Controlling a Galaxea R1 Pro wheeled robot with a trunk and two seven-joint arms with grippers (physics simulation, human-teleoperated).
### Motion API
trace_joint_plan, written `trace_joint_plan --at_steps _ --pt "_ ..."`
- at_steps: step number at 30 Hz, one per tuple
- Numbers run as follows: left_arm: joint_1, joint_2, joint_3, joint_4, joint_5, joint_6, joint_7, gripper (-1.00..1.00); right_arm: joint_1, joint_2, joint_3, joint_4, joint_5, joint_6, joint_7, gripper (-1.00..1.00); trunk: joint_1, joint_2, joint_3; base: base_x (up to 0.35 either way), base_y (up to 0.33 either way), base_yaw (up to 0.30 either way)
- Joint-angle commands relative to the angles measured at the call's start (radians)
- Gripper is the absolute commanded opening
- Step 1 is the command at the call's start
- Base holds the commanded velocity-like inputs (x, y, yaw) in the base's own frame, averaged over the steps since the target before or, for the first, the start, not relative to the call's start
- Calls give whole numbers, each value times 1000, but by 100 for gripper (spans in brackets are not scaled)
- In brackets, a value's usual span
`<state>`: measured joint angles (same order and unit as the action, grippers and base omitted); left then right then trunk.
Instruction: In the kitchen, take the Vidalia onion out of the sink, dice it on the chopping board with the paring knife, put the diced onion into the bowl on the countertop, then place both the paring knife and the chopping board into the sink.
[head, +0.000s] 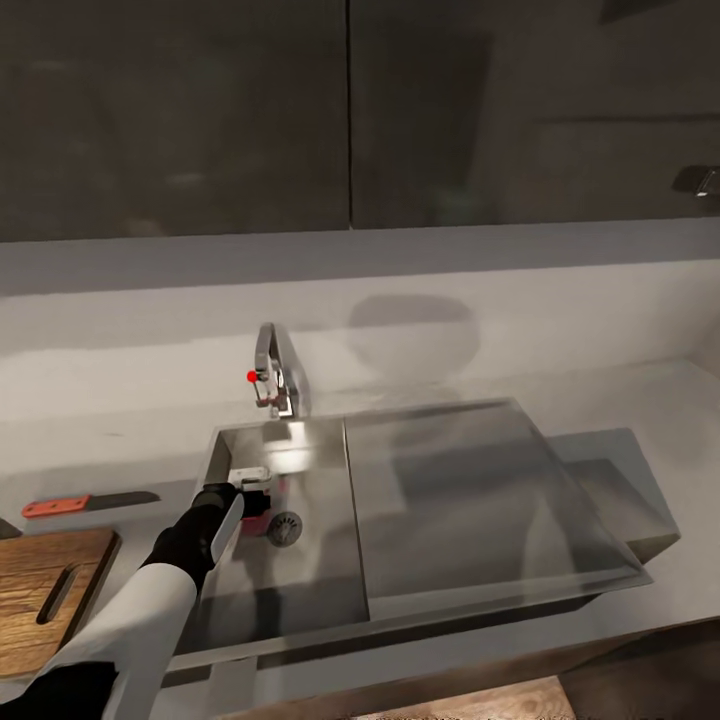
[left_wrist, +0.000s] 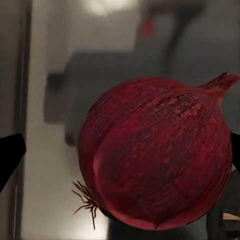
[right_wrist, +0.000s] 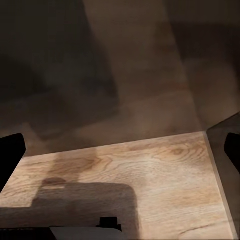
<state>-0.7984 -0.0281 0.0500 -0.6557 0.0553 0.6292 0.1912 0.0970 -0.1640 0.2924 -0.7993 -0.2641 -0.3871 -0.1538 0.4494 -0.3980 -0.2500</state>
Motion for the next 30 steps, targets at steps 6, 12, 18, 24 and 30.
trace_joint_plan --at_steps 6,12,18,24,30 --pt "0 -5 2 -1 6 4 5 100 0 -2 7 -1 -7 -3 -8 100 1 -2 -11 0 0 0" --pt "0 -14 2 -2 6 4 5 100 0 -2 7 -1 -7 -3 -8 100 1 -2 -21 0 0 0" --pt "0 -16 2 -7 4 4 6 100 0 -2 7 -2 -8 -3 -9 100 1 -2 -25 0 0 0" --pt "1 -16 3 -20 2 4 10 100 0 -2 7 -2 -7 -3 -9 100 1 -2 -26 0 0 0" --pt "0 -15 3 -40 0 5 13 -100 0 -2 7 -2 -7 -3 -9 100 1 -2 -26 0 0 0"
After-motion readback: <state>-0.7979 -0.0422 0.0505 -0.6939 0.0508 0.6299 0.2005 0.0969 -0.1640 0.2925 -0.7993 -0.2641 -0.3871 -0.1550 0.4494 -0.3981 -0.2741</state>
